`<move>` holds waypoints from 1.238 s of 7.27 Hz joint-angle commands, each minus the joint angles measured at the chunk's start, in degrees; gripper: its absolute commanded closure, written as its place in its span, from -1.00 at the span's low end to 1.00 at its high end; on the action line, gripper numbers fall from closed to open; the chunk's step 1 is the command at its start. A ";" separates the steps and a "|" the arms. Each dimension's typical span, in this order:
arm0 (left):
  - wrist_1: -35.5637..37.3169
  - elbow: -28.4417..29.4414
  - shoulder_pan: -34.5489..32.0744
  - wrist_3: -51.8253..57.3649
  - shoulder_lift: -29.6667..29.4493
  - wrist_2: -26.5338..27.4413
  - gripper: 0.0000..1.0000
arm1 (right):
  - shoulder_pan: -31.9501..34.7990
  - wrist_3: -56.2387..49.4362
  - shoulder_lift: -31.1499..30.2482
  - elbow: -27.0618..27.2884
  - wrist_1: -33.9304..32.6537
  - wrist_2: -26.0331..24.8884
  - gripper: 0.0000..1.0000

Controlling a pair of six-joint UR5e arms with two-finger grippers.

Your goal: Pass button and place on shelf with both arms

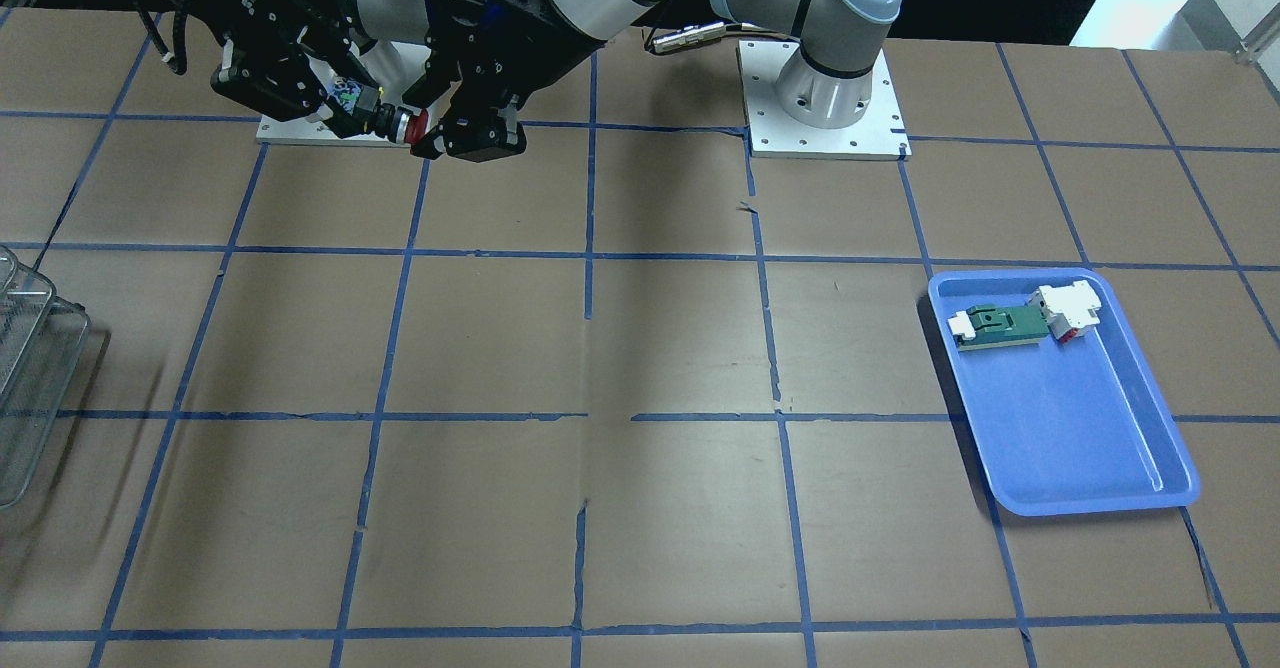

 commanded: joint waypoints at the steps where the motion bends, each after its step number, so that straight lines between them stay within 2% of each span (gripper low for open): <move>1: 0.00 0.69 0.14 -0.72 0.08 0.84 -0.81 | 0.00 0.11 0.03 -0.06 -0.19 -0.51 1.00; 2: 0.09 0.78 0.14 -1.42 0.08 3.97 -0.99 | -0.61 -0.06 0.38 -0.06 -0.71 -3.04 1.00; 4: -1.13 0.78 1.89 -1.52 0.69 10.83 -1.00 | -4.46 -0.07 1.60 0.03 -1.51 -8.31 1.00; 5: -2.71 0.17 3.99 -2.21 0.78 14.60 -1.00 | -7.88 -0.50 4.14 -0.06 -3.60 -10.07 1.00; 6: -4.12 -0.44 5.92 -5.18 1.05 17.95 -1.00 | -10.96 -1.11 7.99 -0.23 -8.32 -14.53 1.00; 8: -9.82 -1.06 8.05 -8.63 1.49 29.88 -1.00 | -17.28 -4.87 15.64 -1.46 -19.91 -21.05 1.00; 9: -11.41 -1.94 9.53 -13.51 2.62 36.02 -1.00 | -22.45 -9.60 19.77 -2.42 -23.27 -20.99 1.00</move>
